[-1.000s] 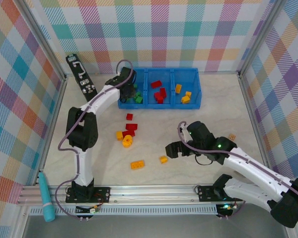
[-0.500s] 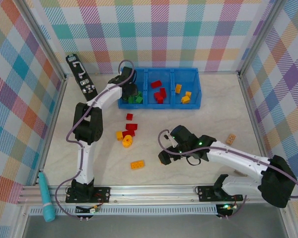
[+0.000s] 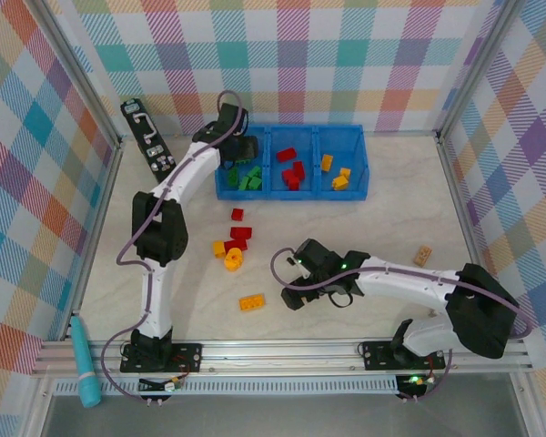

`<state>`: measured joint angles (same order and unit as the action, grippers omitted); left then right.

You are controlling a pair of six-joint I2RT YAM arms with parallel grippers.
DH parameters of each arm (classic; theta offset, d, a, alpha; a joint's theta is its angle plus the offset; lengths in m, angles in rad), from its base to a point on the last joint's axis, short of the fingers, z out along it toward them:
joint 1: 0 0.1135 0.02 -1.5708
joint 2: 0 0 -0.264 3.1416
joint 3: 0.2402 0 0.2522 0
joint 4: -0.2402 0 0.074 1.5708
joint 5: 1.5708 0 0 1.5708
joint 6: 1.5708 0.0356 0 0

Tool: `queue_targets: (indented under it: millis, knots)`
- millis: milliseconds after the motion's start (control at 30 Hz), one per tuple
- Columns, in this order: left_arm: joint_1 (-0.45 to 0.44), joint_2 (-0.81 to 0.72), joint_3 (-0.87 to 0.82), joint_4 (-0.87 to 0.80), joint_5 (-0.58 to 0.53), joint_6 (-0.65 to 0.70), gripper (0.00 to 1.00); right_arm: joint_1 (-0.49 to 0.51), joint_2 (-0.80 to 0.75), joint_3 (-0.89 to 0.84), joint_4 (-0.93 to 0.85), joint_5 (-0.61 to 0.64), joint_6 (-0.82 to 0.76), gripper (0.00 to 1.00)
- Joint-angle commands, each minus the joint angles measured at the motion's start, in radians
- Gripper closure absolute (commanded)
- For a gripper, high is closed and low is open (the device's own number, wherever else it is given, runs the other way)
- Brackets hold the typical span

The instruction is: Sort the legos into containers by color

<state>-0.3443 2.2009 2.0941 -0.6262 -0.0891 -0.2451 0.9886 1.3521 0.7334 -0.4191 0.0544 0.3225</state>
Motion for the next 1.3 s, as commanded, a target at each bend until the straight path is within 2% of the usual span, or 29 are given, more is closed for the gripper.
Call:
queue_targets:
  millis: [0,133,433,567,700,867,1100,1267]
  knots:
    - [0.005,-0.122,0.032,-0.071,0.040,0.065,0.36,0.028,0.028,0.031,-0.004,0.045,0.045,0.08]
    - [0.005,-0.223,0.014,-0.117,0.039,0.108,0.31,0.034,0.091,0.067,-0.053,0.103,0.057,0.16]
    - [0.005,-0.580,-0.225,-0.083,-0.024,0.178,0.17,0.041,0.195,0.113,-0.099,0.134,0.088,0.39]
    - [0.005,-0.691,-0.293,-0.096,-0.088,0.189,0.12,0.049,0.225,0.116,-0.110,0.136,0.104,0.44]
    - [0.006,-0.821,-0.418,-0.073,-0.137,0.206,0.02,0.073,0.256,0.124,-0.131,0.128,0.114,0.54]
    - [0.007,-0.905,-0.486,-0.122,-0.166,0.270,0.00,0.081,0.273,0.126,-0.161,0.119,0.119,0.65]
    - [0.007,-1.030,-0.650,-0.053,-0.187,0.313,0.00,0.058,0.213,0.191,-0.236,0.154,0.125,0.69]
    - [0.007,-1.142,-0.780,0.043,-0.147,0.353,0.00,-0.087,0.119,0.274,-0.272,0.133,0.071,0.70]
